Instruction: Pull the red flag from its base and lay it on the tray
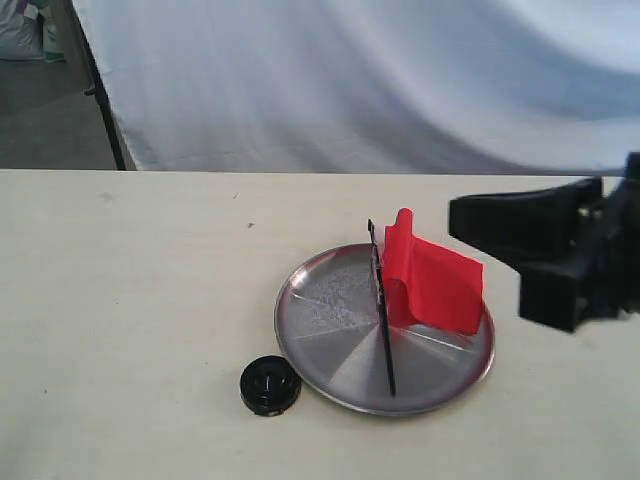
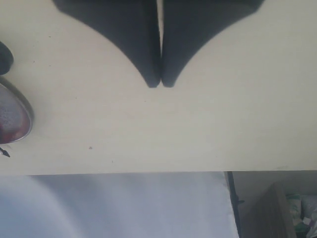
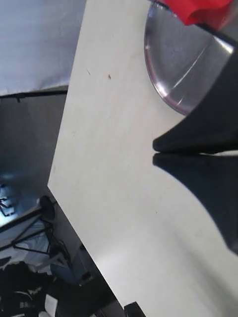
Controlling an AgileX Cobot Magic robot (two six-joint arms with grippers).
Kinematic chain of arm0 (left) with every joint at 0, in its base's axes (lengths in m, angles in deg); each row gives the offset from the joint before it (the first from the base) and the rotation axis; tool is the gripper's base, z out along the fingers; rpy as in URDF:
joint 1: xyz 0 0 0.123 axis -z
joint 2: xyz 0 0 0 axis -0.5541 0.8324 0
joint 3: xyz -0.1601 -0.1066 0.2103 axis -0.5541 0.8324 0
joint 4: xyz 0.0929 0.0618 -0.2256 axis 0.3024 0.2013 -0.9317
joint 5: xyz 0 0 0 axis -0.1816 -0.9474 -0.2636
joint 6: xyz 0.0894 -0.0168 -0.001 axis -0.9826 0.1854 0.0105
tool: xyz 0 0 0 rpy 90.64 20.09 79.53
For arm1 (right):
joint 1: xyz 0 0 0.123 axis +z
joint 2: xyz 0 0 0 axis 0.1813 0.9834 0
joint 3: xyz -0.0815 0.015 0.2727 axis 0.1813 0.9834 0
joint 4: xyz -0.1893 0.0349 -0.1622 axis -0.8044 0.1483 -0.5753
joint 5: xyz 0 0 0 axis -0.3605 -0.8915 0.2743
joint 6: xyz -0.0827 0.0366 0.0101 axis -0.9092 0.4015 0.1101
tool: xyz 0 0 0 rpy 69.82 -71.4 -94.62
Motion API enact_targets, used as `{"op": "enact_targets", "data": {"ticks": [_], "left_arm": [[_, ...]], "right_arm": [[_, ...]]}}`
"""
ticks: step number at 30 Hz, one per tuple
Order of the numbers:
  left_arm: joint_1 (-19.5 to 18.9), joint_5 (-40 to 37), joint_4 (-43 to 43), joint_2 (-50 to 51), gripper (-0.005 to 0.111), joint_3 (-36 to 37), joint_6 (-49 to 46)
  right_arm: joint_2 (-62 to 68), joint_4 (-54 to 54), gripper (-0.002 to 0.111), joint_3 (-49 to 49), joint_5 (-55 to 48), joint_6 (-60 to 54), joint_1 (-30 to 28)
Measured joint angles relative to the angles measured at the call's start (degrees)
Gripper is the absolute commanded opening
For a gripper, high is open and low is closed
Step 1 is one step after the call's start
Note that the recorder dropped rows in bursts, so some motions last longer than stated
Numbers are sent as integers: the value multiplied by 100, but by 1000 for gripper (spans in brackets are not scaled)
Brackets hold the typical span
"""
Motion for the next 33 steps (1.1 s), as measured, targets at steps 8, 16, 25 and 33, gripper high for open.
{"op": "enact_targets", "data": {"ticks": [8, 16, 25, 33], "left_arm": [[0, 0, 0, 0, 0, 0, 0], [0, 0, 0, 0, 0, 0, 0], [0, 0, 0, 0, 0, 0, 0], [0, 0, 0, 0, 0, 0, 0]], "right_arm": [[-2401, -14, 0, 1544, 454, -40, 0], [-4807, 603, 0, 3196, 212, 136, 0], [-4807, 901, 0, 3350, 221, 304, 10], [-4797, 817, 0, 3350, 1424, 125, 10]]}}
